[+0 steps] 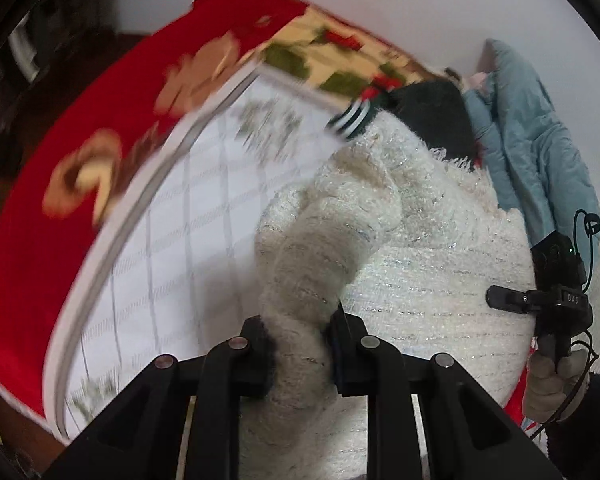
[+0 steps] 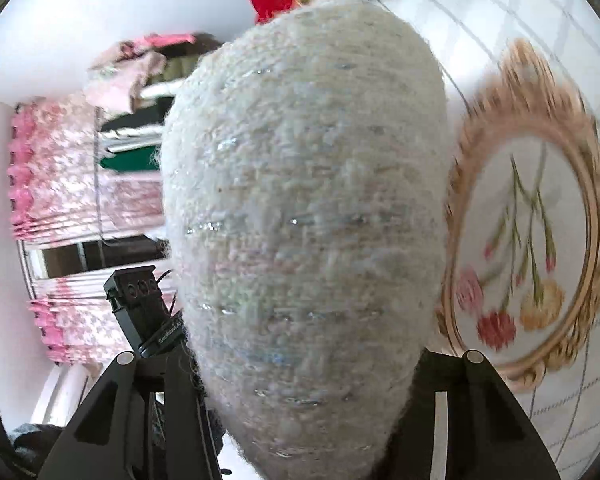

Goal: Fold large clothes
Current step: 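Lift the folded cardigan with both grippers and carry it onto the green jacket, then lower the folded cardigan onto the green jacket and open both grippers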

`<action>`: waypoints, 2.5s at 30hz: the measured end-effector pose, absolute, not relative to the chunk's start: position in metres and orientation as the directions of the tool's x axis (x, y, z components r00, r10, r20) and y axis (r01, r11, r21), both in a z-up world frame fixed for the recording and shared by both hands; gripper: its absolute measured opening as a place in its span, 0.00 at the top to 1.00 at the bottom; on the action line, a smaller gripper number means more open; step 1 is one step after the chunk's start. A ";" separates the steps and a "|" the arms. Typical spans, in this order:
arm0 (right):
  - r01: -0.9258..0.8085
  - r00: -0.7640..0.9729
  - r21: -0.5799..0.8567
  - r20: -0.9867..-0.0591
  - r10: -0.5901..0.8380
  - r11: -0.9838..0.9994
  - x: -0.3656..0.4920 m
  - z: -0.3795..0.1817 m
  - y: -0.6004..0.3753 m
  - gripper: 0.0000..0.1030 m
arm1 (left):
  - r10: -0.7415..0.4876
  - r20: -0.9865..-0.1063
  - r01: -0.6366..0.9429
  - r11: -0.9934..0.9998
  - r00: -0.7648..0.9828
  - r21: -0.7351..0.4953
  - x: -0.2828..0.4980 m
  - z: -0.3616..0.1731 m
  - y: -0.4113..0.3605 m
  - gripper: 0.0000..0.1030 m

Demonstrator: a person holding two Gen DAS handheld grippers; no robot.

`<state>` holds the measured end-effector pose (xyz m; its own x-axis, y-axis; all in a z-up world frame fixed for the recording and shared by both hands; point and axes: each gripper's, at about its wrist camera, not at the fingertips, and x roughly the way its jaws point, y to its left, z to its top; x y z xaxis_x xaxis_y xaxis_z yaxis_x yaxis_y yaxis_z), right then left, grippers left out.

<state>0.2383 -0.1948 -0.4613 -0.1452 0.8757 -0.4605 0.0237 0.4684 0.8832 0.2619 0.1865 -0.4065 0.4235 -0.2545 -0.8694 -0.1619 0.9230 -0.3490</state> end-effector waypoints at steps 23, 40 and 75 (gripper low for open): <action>0.037 0.057 0.861 -0.509 0.859 0.508 0.762 -0.442 -0.409 0.49 | -0.375 -0.846 0.060 0.922 0.379 -0.382 0.698 -0.491 0.047 0.81; -0.104 0.160 0.343 -0.921 0.356 0.934 0.736 -0.385 -0.368 0.00 | -0.125 -0.868 -0.010 0.989 0.481 -0.148 0.673 -0.441 0.040 0.03; 0.183 0.699 -0.146 -0.676 -0.233 0.972 0.174 0.050 -0.234 0.00 | -0.022 -0.688 0.007 1.000 0.726 -0.024 0.274 -0.099 0.044 0.01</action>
<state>0.1742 -0.2335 0.0504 0.6990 -0.2334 -0.6760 0.1834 0.9721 -0.1461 0.2736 0.0437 -0.0992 0.7259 -0.0216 -0.6875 0.0074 0.9997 -0.0236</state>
